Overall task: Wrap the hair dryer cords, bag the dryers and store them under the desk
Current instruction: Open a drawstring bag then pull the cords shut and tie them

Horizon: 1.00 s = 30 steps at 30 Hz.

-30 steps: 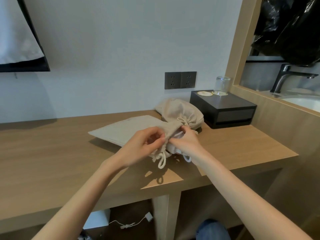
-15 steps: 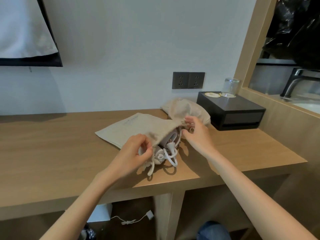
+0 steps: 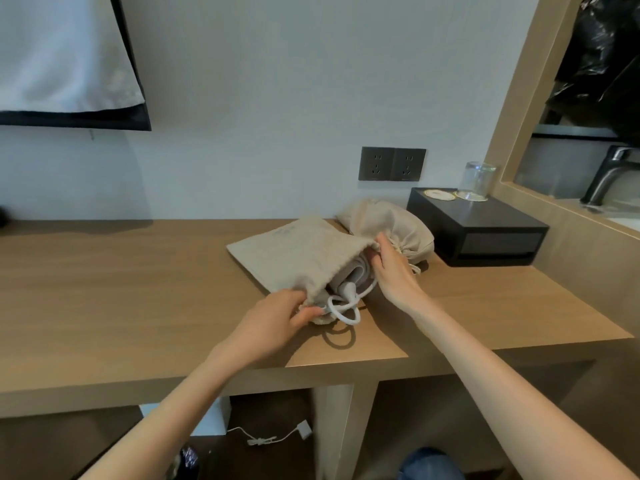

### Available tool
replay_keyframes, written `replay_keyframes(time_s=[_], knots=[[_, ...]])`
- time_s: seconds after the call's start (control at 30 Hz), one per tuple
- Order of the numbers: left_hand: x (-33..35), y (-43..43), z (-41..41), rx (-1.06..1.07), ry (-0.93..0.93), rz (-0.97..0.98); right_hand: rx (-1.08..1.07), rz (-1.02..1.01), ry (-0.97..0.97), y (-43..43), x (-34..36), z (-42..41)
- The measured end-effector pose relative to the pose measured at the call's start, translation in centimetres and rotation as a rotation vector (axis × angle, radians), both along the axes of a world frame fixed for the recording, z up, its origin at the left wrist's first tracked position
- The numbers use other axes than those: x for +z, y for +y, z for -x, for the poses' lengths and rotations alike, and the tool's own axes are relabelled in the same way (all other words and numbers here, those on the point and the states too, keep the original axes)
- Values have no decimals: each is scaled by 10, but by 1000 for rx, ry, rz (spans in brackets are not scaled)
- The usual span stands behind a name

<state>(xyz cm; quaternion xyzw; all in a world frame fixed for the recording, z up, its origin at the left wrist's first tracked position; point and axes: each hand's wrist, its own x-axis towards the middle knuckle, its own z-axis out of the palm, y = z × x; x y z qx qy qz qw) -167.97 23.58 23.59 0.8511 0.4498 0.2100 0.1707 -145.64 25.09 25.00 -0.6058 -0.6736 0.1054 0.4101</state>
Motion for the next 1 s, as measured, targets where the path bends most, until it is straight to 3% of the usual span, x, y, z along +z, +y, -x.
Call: replay_keyframes(time_s=[0.13, 0.33, 0.43, 0.57, 0.7, 0.87, 0.9, 1.0], knots=[[17, 14, 3, 38, -222, -17, -51, 71, 15, 5, 14, 2], [41, 32, 7, 138, -661, 166, -52, 228, 100, -2, 35, -4], [60, 37, 5, 176, -745, 102, -77, 105, -3, -6, 53, -5], [83, 51, 4, 198, -701, -38, -127, -14, -68, -5, 84, -9], [103, 64, -4, 194, -713, -89, -171, 25, 183, 11, 102, -8], [128, 85, -10, 217, -812, -63, -44, 98, 816, 25, 132, 0], [136, 91, -9, 226, -839, -71, -13, 62, 815, 28, 141, 1], [160, 105, -8, 234, -926, -97, -78, -100, 570, 37, 160, 2]])
